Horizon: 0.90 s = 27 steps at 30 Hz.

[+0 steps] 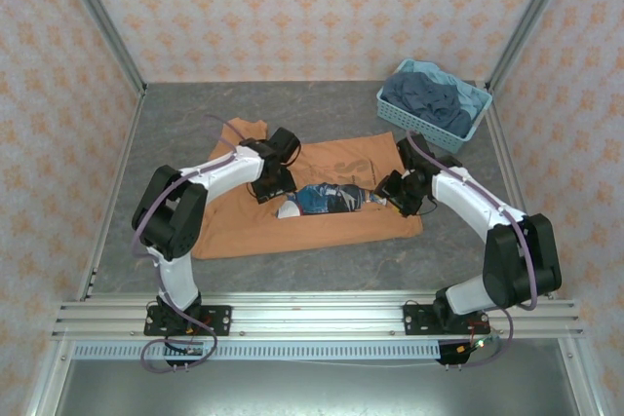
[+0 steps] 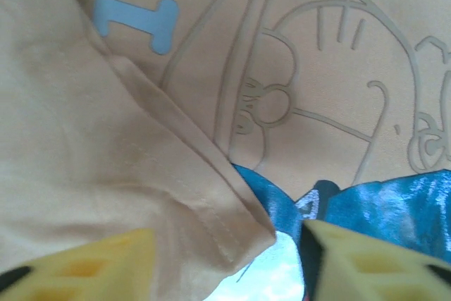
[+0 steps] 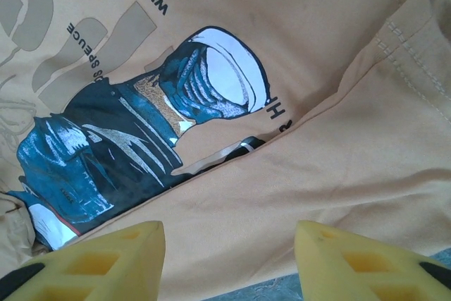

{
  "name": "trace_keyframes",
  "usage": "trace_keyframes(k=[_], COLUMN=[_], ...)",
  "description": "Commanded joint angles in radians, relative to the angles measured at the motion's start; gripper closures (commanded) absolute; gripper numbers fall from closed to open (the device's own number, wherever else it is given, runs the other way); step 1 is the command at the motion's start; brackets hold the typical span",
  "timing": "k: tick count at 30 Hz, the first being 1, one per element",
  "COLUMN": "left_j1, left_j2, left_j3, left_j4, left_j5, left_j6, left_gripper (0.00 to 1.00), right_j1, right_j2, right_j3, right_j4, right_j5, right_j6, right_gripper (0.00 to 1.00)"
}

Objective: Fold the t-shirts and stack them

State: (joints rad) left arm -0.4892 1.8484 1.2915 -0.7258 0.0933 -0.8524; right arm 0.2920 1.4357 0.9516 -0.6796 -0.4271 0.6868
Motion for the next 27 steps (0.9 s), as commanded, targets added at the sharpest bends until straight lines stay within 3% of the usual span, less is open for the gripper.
trace_keyframes(k=[1,5,9,17,27], left_j1=[0.000,0.063,0.214,0.407,0.646], left_j2=[-0.107,-0.243,-0.313,-0.188,-0.133], left_j3=[0.014,-0.106,-0.272,-0.296,-0.302], left_j4=[-0.084,-0.072,-0.001,0.018,-0.060], left_j5=[-0.124,-0.124,-0.038,-0.080,-0.184], left_j6=[0.017,-0.057,-0.139,-0.127,-0.019], left_gripper=[0.37,0.42,0.61,0.68,0.69], right_j1=[0.003,0.003,0.001,0.004,0.016], right_j2=[0.006,0.029,0.108,0.305,0.395], right_j3=[-0.011,0.000,0.066,0.209,0.318], right_j4=[0.006,0.033,0.073,0.093,0.072], right_j5=[0.021,0.051,0.063,0.092,0.062], right_j6=[0.007,0.005,-0.003,-0.027,-0.026], right_gripper=[0.49,0.48,0.51,0.61,0.60])
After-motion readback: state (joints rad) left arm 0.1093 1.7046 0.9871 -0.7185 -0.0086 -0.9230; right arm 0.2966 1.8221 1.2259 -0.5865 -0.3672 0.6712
